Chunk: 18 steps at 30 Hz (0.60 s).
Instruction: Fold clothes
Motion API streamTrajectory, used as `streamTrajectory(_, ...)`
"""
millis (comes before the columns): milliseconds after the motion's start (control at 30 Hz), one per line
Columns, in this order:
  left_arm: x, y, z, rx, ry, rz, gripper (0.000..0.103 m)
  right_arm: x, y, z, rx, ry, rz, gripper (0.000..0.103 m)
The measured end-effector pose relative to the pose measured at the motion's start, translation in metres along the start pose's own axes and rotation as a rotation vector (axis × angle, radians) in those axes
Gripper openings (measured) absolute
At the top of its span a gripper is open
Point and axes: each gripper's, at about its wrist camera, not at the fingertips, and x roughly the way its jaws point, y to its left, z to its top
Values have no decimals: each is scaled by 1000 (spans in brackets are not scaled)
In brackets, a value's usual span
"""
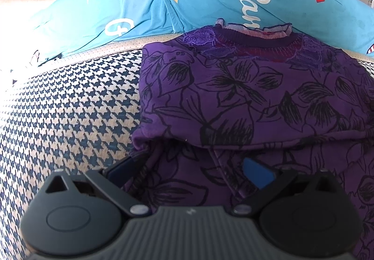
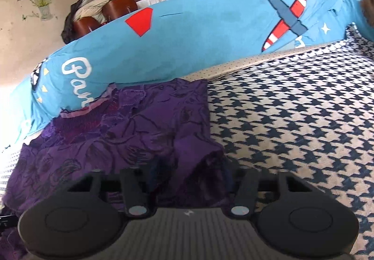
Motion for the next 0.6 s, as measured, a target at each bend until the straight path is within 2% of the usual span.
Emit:
streamTrajectory(100,0,0,0,0,-1,1,103,-2,7,0,-16,-6,-1,31)
streamTrajectory(200,0,0,0,-1,-2,2,103,-2,8,0,-7,-7,-6,31)
streamTrajectory(367,-1,1,1,-7,-2,2,103,3,3,-2,24,0,-1,44)
streamTrajectory(467,-2,2,1,-10,-4,5,103,5,6,-3,27,-3,-3,45)
streamTrajectory(600,-3,4,0,-16,-5,8,103,4,11,-2,23,-11,-4,25)
